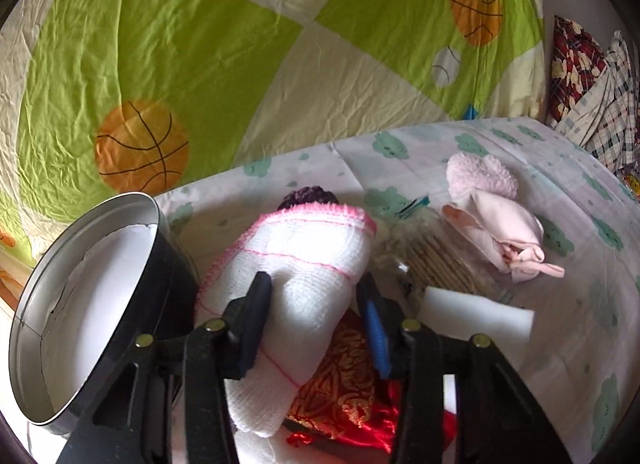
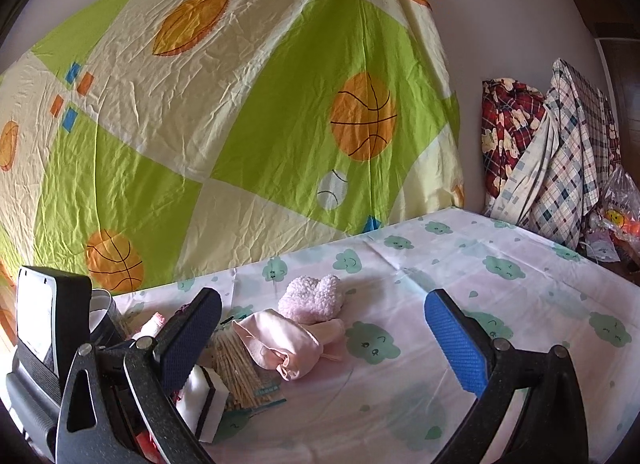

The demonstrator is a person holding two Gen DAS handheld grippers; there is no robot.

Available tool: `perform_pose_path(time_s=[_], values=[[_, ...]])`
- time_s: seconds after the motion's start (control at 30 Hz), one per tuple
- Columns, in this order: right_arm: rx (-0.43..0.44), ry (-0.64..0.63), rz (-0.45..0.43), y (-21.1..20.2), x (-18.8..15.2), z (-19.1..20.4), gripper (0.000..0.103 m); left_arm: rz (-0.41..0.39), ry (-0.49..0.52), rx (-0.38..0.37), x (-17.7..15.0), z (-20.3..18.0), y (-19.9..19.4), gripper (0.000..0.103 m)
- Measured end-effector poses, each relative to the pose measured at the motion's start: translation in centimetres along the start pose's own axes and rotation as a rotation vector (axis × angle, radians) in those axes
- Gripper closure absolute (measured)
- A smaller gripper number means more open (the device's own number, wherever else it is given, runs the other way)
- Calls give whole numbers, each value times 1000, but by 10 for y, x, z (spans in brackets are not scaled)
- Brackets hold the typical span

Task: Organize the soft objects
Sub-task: 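Grasp the pink-edged white cloth with the left tool while the right tool grasps the white sponge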

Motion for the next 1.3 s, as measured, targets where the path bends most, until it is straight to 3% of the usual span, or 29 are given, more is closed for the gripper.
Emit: perform_pose_path(time_s=[0.07,0.33,0.5,0.63,0.8,1.0,1.07,1.13,1.3], values=[[11,29,21,3,-2,-3,1,-20,-12,-16,2,3,-4,85],[20,46,64,12,-8,-7,1,-90,-109,-120,11,30,-35,91],[90,54,103,16,-14,1,1,-173,-123,-196,22,44,-59,91],[231,68,185,22,-26,22,14,-241,-120,-183,30,66,-77,91],[428,118,396,36,-63,58,27,-242,-161,-100,31,106,-72,91],[482,42,512,41,-92,92,36,-224,-195,-70,23,132,-68,91],[481,7,556,45,-102,99,56,-218,-194,-68,21,135,-67,91],[499,22,589,48,-107,99,69,-213,-196,-74,18,139,-67,91],[502,46,548,45,-99,93,71,-199,-217,-114,14,140,-64,91]])
Point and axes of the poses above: each gripper's, at about its wrist camera, not at the fingertips, and y roughly the way its jaws point, z to its left, x to its top, the point moved 10 cm from there along y, roughly the way its jaws point, and after that the axes turned 1 degree about x, right-handed, at the moved point
